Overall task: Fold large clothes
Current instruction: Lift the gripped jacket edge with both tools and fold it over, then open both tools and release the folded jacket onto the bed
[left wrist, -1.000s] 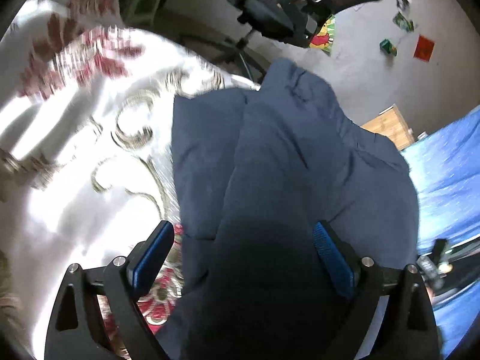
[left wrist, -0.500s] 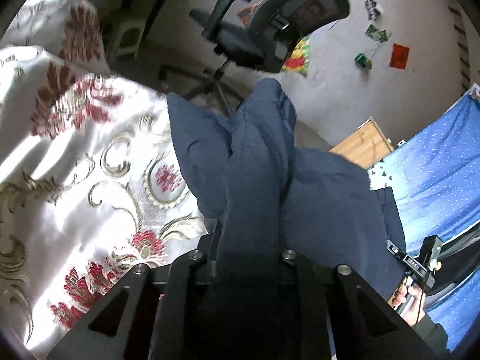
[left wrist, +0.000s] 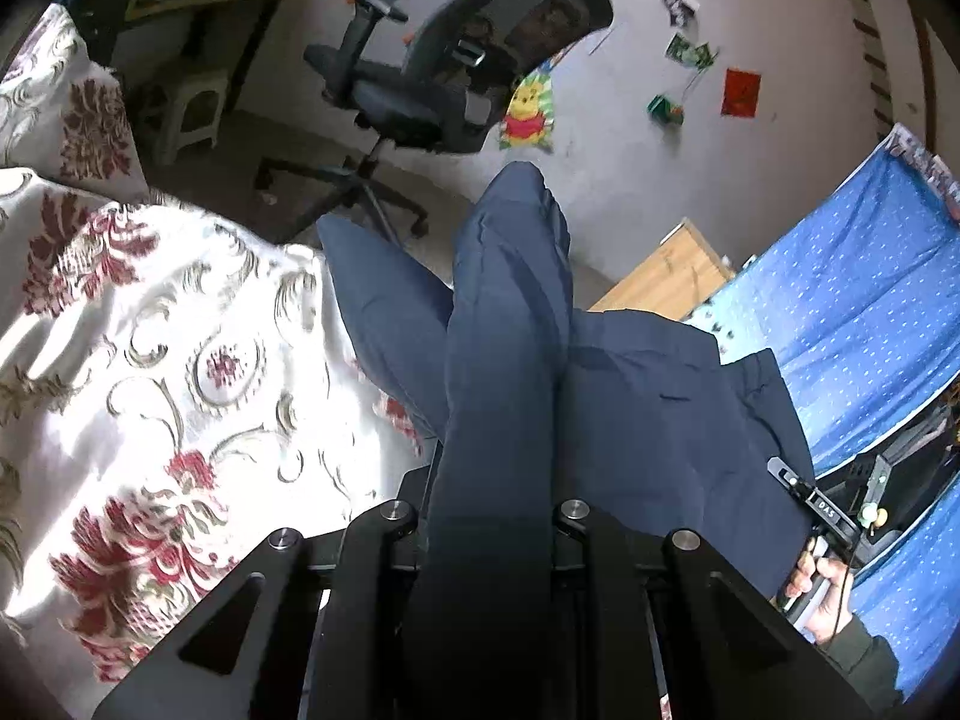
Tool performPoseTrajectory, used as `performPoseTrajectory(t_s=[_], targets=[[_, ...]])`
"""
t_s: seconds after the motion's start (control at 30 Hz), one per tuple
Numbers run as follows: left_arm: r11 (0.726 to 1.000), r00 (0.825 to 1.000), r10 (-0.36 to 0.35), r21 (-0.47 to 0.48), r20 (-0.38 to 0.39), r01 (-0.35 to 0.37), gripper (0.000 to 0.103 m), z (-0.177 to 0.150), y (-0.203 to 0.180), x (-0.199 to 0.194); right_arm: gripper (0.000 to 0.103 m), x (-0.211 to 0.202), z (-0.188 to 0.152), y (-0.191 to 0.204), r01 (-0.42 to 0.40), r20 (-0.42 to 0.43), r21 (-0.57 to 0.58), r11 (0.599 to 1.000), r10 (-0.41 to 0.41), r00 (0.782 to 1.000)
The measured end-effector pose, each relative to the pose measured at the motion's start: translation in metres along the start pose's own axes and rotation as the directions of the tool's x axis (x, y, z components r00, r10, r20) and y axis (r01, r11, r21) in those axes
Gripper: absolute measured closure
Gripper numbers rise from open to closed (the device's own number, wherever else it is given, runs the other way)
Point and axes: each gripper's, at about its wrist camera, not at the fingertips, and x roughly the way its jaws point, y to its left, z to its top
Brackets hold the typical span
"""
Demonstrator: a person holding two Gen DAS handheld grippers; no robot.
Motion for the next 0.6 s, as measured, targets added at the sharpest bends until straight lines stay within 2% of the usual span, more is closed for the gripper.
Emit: performPoseTrajectory(t_s=[0.2,0.27,0.37,0.43,0.5,0.57,0.6], targets=[[0.995,0.993,0.103,-0.004,-0.06,-0.103,0.088,-0.027,0.009,0.03,0.089,0.021,-0.032,-0.019,0.078,-0.086,0.033,0.996,-0.075,0.993],[0.991,0.989,0.131,-0.027,-0.072,-0.134,0.084,-0.032,0.015,0.035,0.085,0.028,-0.04,-0.024,0.108,-0.119,0.029,0.994,-0.104,0.987],[0.981,0.978,0.188,-0.036,-0.089,-0.192,0.072,-0.04,0.017,0.035,0.076,0.032,-0.049,-0.027,0.169,-0.153,-0.019,0.985,-0.17,0.974],[0.969,0.966,0.246,-0.011,-0.08,-0.248,0.063,-0.042,0.012,0.035,0.062,0.034,-0.053,-0.03,0.198,-0.168,-0.034,0.98,-0.201,0.965],[0.954,0.952,0.301,0.031,-0.061,-0.3,0.058,-0.045,0.005,0.035,0.041,0.034,-0.059,-0.031,0.235,-0.171,-0.043,0.971,-0.239,0.956],[0.93,0.933,0.36,0.084,-0.014,-0.358,0.047,-0.052,-0.007,0.029,0.028,0.028,-0.061,-0.032,0.266,-0.152,-0.035,0.963,-0.268,0.951],[0.917,0.923,0.384,0.103,0.025,-0.385,0.036,-0.056,-0.015,0.024,0.023,0.024,-0.061,-0.031,0.276,-0.135,-0.032,0.961,-0.277,0.951]])
